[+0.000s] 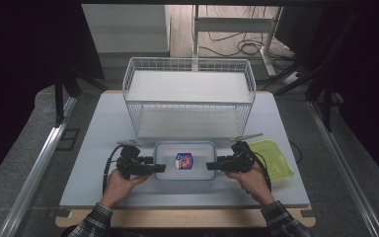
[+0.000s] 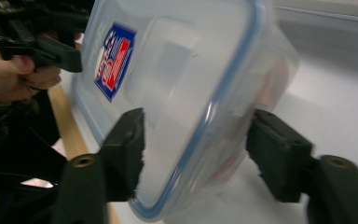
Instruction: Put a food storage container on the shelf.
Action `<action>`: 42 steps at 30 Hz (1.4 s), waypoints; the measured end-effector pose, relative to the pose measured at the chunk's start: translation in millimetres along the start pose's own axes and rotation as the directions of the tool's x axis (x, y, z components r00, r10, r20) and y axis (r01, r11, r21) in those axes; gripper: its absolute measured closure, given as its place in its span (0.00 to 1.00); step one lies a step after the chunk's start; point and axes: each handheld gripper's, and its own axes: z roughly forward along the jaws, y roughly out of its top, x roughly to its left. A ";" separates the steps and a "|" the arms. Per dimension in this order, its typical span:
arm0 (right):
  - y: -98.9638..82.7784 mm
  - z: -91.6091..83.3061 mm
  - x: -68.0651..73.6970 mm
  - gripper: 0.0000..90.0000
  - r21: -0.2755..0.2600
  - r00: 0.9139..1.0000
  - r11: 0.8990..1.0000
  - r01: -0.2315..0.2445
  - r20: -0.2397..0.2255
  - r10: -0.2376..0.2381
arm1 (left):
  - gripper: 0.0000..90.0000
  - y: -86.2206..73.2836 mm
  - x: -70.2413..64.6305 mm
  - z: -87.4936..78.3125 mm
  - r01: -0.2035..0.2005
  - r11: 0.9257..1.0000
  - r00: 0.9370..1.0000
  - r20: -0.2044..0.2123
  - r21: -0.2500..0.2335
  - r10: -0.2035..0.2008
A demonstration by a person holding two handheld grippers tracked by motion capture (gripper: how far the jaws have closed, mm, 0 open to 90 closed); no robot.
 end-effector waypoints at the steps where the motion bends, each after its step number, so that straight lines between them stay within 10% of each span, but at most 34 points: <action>1: -1.5 -1.9 1.2 0.50 -0.005 1.000 1.000 -0.003 0.002 0.003 | 0.41 -1.5 0.3 -1.5 0.010 1.000 1.000 0.006 -0.010 -0.010; 10: -10.0 -7.6 10.9 0.56 -0.055 0.999 0.998 -0.038 0.028 0.040 | 0.51 -7.6 -3.1 -7.2 0.083 0.994 0.996 0.028 -0.067 -0.081; 22: -13.4 -12.3 12.7 0.59 -0.117 0.999 0.993 -0.030 0.040 0.035 | 0.55 -2.8 -5.4 -9.6 0.070 0.994 0.997 0.024 -0.083 -0.068; 42: 29.6 -40.9 32.7 0.59 -0.220 0.996 0.973 0.073 0.069 -0.059 | 0.56 48.1 -23.6 -37.7 -0.046 0.986 0.999 -0.009 -0.158 0.045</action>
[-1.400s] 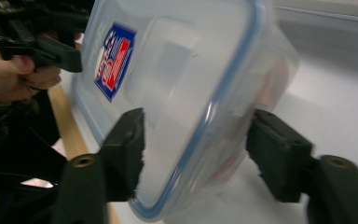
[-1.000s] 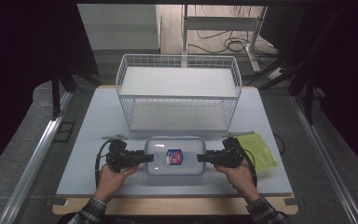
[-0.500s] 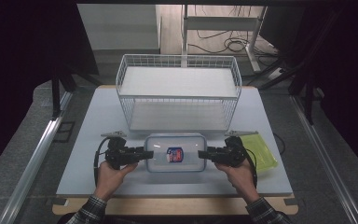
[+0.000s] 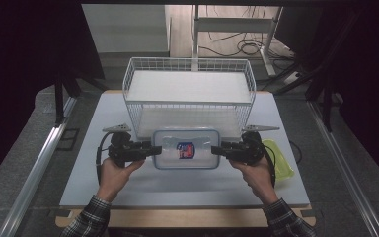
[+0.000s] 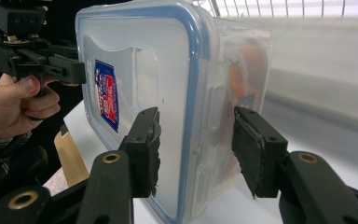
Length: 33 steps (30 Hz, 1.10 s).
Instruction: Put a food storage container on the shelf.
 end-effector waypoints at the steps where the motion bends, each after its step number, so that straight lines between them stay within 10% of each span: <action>1: 3.9 -1.3 0.3 0.59 -0.009 1.000 1.000 0.007 0.000 -0.007 | 0.56 4.0 -1.1 -1.0 -0.002 1.000 1.000 -0.001 -0.006 0.002; 33: 117.5 -22.3 12.9 0.59 -0.120 0.997 0.989 0.080 0.022 -0.078 | 0.57 119.5 -1.1 -29.7 -0.073 0.991 0.997 0.014 -0.113 0.075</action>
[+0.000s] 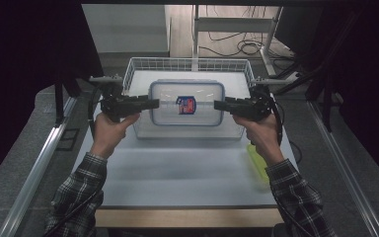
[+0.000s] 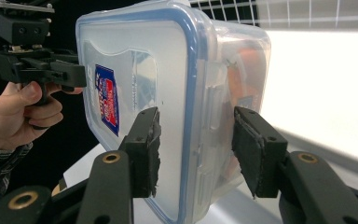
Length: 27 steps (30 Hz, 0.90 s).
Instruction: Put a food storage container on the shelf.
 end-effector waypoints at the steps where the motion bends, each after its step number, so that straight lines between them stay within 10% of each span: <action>1: 3.1 0.5 -0.5 0.59 -0.003 1.000 1.000 0.000 0.001 0.000 | 0.57 3.3 1.0 0.0 -0.001 1.000 1.000 0.000 0.000 0.001; 27: 42.9 23.6 -32.7 0.57 -0.043 0.998 0.997 -0.064 0.019 0.065 | 0.54 36.7 27.5 21.0 0.022 1.000 0.998 -0.053 -0.019 -0.023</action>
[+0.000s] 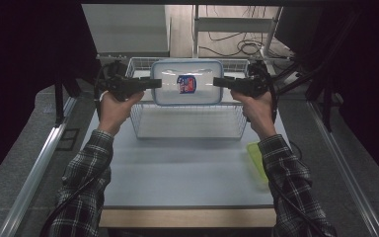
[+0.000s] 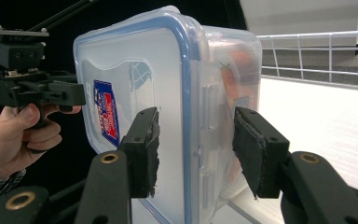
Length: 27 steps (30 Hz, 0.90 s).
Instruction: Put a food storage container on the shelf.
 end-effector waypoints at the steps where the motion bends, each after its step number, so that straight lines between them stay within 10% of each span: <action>1: -0.1 0.5 -0.8 0.57 -0.001 1.000 1.000 -0.001 0.001 0.001 | 0.54 0.4 -0.5 0.4 -0.005 1.000 1.000 -0.005 -0.001 0.005; 27: -5.5 9.7 5.4 0.59 0.039 0.993 0.999 0.029 0.116 -0.033 | 0.49 6.1 -1.2 7.3 -0.024 1.000 0.997 -0.071 0.019 0.026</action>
